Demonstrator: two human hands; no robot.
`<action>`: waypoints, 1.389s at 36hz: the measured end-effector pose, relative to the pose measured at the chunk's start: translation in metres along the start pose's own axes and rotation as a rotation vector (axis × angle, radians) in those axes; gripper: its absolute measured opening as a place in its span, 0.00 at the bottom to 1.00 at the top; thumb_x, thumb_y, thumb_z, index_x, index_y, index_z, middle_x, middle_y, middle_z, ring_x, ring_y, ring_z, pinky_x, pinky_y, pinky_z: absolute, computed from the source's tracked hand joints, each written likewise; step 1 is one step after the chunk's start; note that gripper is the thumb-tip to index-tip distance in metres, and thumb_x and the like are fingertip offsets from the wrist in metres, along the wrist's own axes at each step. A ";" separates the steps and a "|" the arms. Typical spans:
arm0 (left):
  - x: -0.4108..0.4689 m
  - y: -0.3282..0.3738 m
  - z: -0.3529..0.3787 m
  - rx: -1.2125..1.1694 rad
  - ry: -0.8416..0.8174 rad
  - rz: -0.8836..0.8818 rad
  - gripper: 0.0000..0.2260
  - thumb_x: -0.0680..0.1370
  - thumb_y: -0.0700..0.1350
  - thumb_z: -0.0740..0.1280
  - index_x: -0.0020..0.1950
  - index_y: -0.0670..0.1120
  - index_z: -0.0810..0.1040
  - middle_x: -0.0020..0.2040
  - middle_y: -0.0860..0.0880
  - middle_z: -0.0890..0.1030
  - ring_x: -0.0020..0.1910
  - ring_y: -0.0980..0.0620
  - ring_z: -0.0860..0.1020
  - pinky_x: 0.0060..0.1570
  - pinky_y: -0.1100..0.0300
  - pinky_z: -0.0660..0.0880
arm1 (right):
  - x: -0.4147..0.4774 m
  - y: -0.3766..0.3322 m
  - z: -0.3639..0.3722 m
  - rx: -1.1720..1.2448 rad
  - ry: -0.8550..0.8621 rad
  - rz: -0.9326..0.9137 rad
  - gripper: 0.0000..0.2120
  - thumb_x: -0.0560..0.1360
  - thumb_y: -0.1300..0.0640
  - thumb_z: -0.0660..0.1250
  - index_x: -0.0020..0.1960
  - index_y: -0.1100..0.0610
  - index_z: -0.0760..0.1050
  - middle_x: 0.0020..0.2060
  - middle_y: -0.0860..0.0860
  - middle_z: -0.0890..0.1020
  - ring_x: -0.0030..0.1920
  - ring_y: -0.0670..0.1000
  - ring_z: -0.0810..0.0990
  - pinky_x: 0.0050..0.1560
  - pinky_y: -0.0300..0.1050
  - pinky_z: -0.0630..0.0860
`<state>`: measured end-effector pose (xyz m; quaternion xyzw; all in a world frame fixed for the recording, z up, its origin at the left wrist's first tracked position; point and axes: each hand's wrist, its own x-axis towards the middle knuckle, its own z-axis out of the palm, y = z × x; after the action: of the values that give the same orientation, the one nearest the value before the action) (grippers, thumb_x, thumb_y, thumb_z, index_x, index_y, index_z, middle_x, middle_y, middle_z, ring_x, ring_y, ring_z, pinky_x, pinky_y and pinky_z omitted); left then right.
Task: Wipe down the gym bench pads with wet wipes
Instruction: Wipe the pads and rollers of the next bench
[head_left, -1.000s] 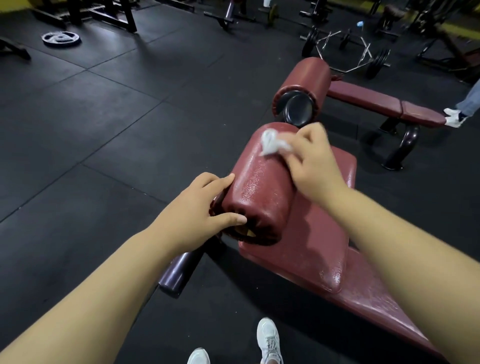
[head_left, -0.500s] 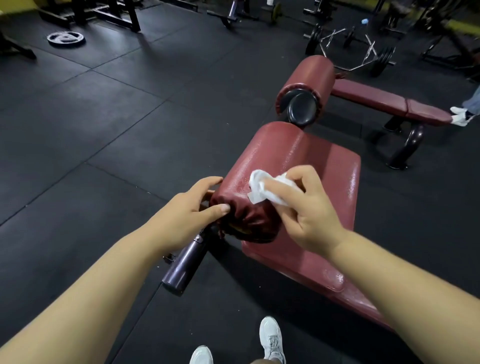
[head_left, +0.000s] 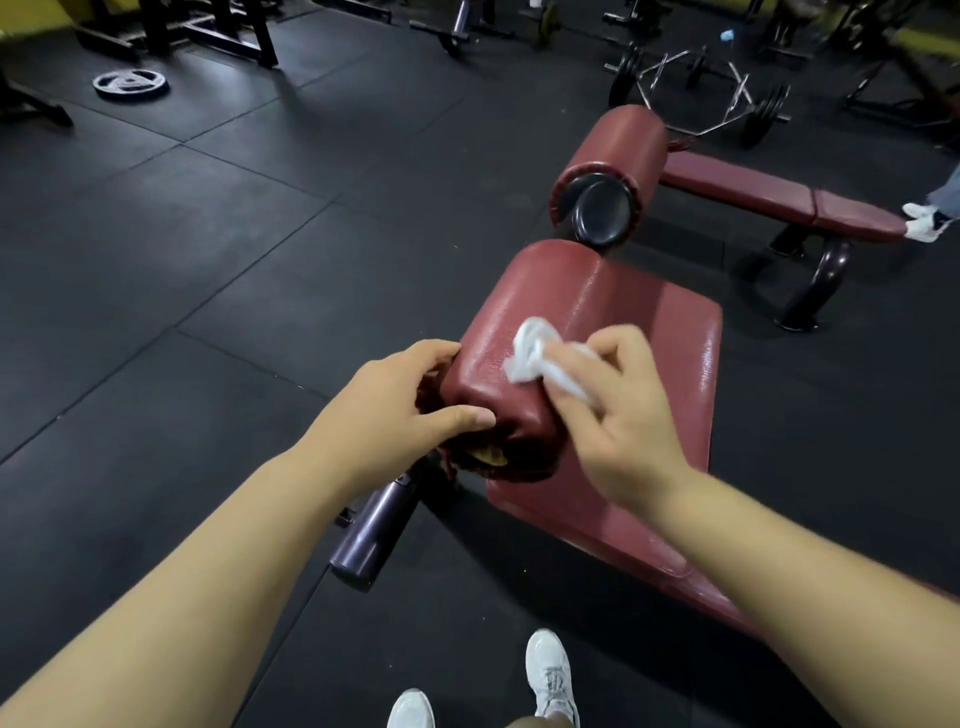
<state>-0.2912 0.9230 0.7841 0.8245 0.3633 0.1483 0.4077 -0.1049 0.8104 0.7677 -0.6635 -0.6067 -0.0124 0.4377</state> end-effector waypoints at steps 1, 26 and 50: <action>-0.001 -0.001 0.001 -0.039 -0.001 -0.013 0.24 0.68 0.59 0.72 0.62 0.62 0.71 0.54 0.65 0.78 0.52 0.66 0.77 0.53 0.65 0.74 | -0.009 -0.004 -0.002 0.023 -0.043 -0.048 0.14 0.77 0.54 0.62 0.60 0.55 0.79 0.47 0.51 0.67 0.47 0.42 0.70 0.50 0.33 0.69; -0.013 0.013 0.001 0.334 0.100 0.237 0.30 0.68 0.66 0.61 0.67 0.55 0.69 0.65 0.60 0.70 0.63 0.56 0.69 0.59 0.63 0.66 | -0.022 -0.010 -0.008 0.047 -0.106 -0.116 0.17 0.79 0.56 0.60 0.65 0.57 0.75 0.50 0.53 0.68 0.52 0.45 0.71 0.57 0.37 0.69; -0.012 -0.014 0.009 -0.017 0.037 -0.093 0.09 0.78 0.54 0.63 0.56 0.55 0.75 0.48 0.61 0.79 0.48 0.64 0.77 0.46 0.68 0.71 | -0.005 -0.004 -0.002 0.000 -0.034 -0.040 0.13 0.78 0.58 0.61 0.60 0.57 0.79 0.50 0.54 0.68 0.52 0.42 0.69 0.58 0.33 0.68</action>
<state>-0.3013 0.9152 0.7686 0.8002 0.4075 0.1476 0.4145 -0.1084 0.8050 0.7689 -0.6515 -0.6271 -0.0098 0.4269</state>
